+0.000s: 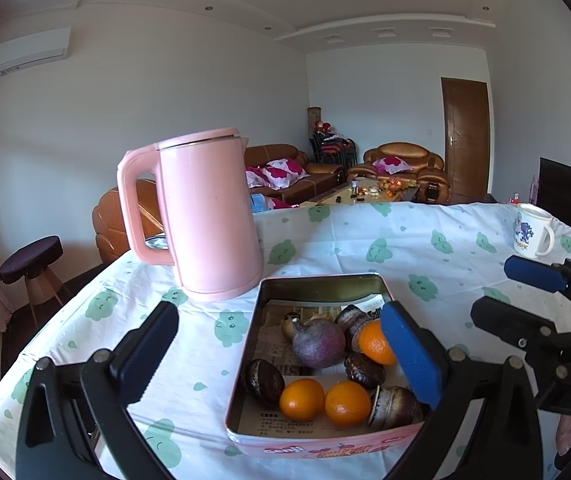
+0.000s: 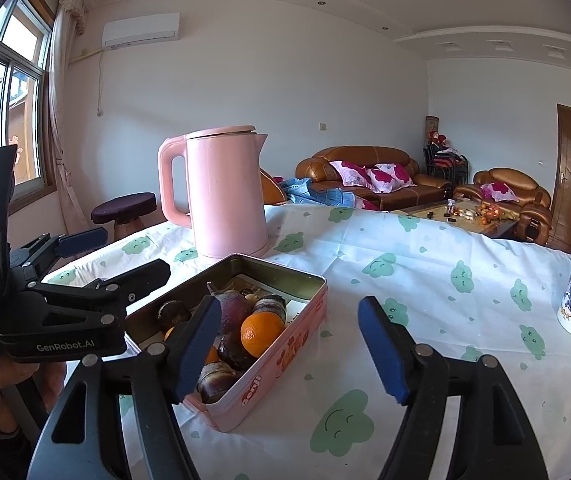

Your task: Organize fruits

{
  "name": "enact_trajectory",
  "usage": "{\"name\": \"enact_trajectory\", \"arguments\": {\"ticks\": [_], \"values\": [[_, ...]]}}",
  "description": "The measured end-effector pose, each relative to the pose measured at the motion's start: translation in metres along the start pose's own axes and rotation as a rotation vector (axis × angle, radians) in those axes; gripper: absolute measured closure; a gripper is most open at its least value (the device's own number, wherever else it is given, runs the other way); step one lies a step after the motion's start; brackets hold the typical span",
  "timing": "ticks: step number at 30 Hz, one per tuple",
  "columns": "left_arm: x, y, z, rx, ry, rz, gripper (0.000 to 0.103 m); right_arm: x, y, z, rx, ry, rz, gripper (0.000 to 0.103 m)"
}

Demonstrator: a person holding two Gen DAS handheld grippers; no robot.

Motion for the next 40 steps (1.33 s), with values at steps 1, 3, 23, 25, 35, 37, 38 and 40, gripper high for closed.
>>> {"name": "enact_trajectory", "arguments": {"ticks": [1, 3, 23, 25, 35, 37, 38, 40], "values": [[0.000, 0.000, 0.000, 0.001, 0.000, 0.000, 0.000, 0.000, 0.001, 0.000, 0.001, -0.001, 0.000, 0.031], [0.000, 0.000, 0.000, 0.002, 0.001, 0.000, 0.000, 0.000, 0.001, 0.000, 0.001, 0.000, 0.000, 0.031], [0.006, 0.005, 0.001, 0.012, -0.025, 0.004, 0.000, -0.005, 0.017, -0.003, 0.010, 0.015, 0.045, 0.030], [0.008, 0.006, 0.002, 0.006, -0.032, 0.009, 0.000, -0.005, 0.017, -0.003, 0.008, 0.015, 0.046, 0.030], [0.013, 0.009, 0.006, 0.016, -0.047, -0.001, 0.000, -0.005, 0.020, -0.001, 0.005, 0.012, 0.054, 0.030], [0.014, 0.011, 0.007, 0.024, -0.053, 0.002, 0.000, -0.005, 0.022, 0.000, 0.003, 0.011, 0.056, 0.030], [0.014, 0.013, 0.008, 0.027, -0.058, 0.007, 0.000, -0.004, 0.024, 0.000, 0.002, 0.009, 0.059, 0.030], [0.014, 0.015, 0.008, 0.029, -0.057, 0.010, 0.000, -0.005, 0.028, 0.002, 0.000, 0.005, 0.067, 0.030]]}}
Point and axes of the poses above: each gripper's, at about its wrist camera, not at the fingertips, and x roughly the way its jaws point, y to its right, z to its underside, the point moved 6 cm from there along x, roughly the way its jaws point, and after that the axes turned 12 degrees about z, right-handed, at the moved point
